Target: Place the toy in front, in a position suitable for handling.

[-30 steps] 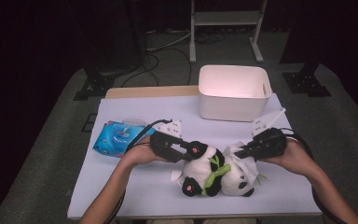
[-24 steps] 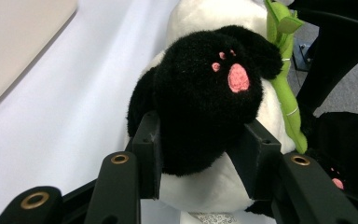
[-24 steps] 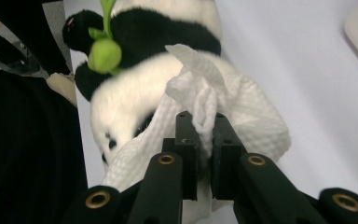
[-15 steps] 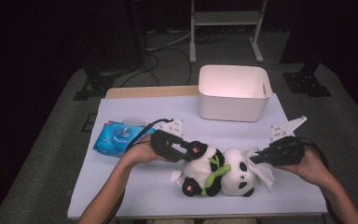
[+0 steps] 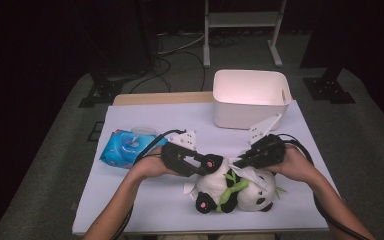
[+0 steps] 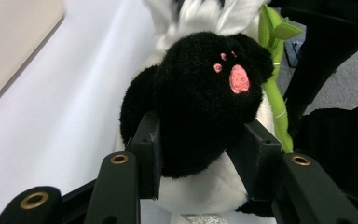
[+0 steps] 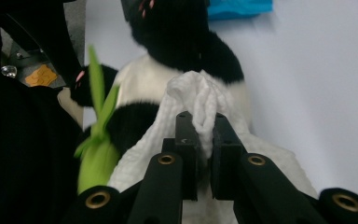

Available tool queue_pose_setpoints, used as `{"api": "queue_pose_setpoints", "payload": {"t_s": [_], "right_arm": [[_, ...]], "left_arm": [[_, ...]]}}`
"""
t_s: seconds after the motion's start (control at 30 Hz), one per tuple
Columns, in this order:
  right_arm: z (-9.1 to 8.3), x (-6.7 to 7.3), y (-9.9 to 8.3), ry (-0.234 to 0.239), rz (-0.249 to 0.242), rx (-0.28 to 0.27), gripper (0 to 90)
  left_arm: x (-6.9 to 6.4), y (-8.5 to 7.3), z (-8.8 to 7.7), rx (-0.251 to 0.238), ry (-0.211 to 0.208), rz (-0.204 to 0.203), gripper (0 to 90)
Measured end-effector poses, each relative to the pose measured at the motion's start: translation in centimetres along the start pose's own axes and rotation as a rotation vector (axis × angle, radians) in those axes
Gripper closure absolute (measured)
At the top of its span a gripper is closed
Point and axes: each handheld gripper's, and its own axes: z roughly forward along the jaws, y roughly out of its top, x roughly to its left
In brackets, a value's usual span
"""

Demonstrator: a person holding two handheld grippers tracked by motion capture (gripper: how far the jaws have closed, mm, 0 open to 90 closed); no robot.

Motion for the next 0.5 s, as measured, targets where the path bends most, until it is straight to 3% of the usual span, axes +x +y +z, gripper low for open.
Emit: {"api": "queue_pose_setpoints", "payload": {"t_s": [0.17, 0.3, 0.5], "right_arm": [[0.4, -0.1, 0.3, 0.013, 0.000, 0.006, 83.1], [-1.1, -0.2, -1.4, -0.024, 0.033, 0.012, 83.0], [-3.8, -0.4, -4.5, -0.060, 0.102, -0.044, 83.0]], "left_arm": [[-0.1, -0.5, -0.3, -0.006, -0.003, -0.005, 56.8], [-0.1, -0.5, -0.3, -0.009, -0.009, -0.006, 56.7], [-0.1, -0.2, -0.3, 0.010, -0.010, -0.007, 56.1]]}}
